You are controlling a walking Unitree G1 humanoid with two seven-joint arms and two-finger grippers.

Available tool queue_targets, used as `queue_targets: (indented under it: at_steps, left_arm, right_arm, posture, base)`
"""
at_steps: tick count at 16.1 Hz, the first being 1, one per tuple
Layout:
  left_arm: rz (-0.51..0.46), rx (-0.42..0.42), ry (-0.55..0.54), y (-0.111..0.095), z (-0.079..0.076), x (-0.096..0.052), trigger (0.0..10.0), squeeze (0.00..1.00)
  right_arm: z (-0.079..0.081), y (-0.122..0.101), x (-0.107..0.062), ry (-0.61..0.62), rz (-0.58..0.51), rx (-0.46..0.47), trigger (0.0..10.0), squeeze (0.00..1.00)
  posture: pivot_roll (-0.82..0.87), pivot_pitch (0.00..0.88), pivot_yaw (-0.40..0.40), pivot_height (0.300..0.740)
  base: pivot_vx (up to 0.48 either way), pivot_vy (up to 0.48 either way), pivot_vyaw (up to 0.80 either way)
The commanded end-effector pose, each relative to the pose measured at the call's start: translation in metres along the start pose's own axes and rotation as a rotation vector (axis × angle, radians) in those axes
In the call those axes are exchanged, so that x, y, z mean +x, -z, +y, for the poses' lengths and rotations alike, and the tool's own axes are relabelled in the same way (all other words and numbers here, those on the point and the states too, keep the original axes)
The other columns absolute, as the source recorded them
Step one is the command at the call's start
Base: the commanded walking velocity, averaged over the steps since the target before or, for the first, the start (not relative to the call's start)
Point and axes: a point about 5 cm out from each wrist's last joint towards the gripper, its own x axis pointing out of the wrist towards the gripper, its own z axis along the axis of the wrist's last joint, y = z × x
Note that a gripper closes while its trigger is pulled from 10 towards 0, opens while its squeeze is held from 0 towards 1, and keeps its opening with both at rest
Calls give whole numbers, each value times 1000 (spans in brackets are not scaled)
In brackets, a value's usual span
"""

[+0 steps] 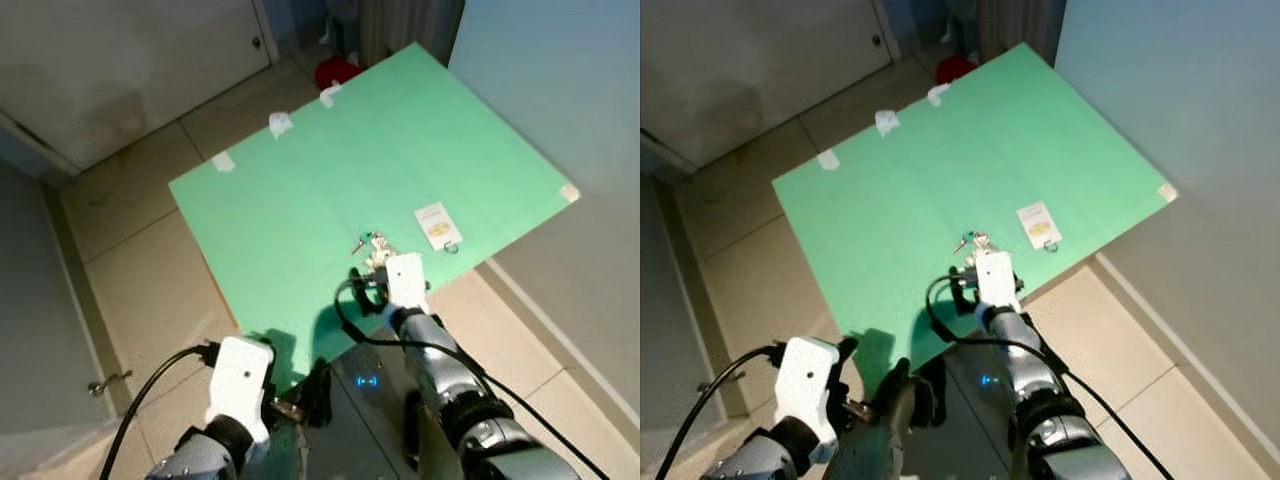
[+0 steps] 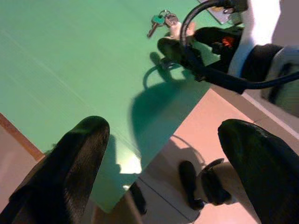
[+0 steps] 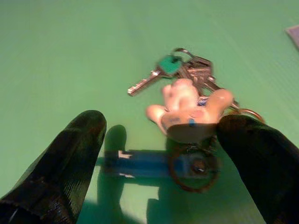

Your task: Hang keys on a hook

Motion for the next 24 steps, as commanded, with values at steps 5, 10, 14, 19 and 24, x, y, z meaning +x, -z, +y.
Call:
queue_targets:
  at_steps: [5, 10, 14, 19, 24]
  left_arm:
    - [-20, 27, 85, -9, -11, -12, 10000, 0]
    - [-12, 10, 77, -8, -10, -15, 10000, 0]
    - [-13, 12, 72, -8, -11, -12, 10000, 0]
    - [-21, 0, 67, -6, -15, -6, 10000, 0]
    - [-53, -24, 56, -8, -20, 5, 10000, 0]
  right_arm:
    - [5, 9, 0, 26, 37, -2, 10000, 0]
    - [5, 13, 1, 28, 77, 25, 0, 0]
    - [7, 19, -1, 36, 113, 58, 0, 0]
    - [0, 16, -1, 45, 77, 109, 0, 0]
    - [-7, -23, 2, -13, -136, 164, 0, 0]
  posture:
    - [193, 404, 166, 740]
    - [191, 416, 153, 740]
    - [183, 423, 141, 740]
    - [129, 438, 100, 740]
    - [79, 437, 44, 740]
  base:
    - [0, 0, 0]
    - [0, 0, 0]
    - [0, 0, 0]
    - [0, 0, 0]
    - [0, 0, 0]
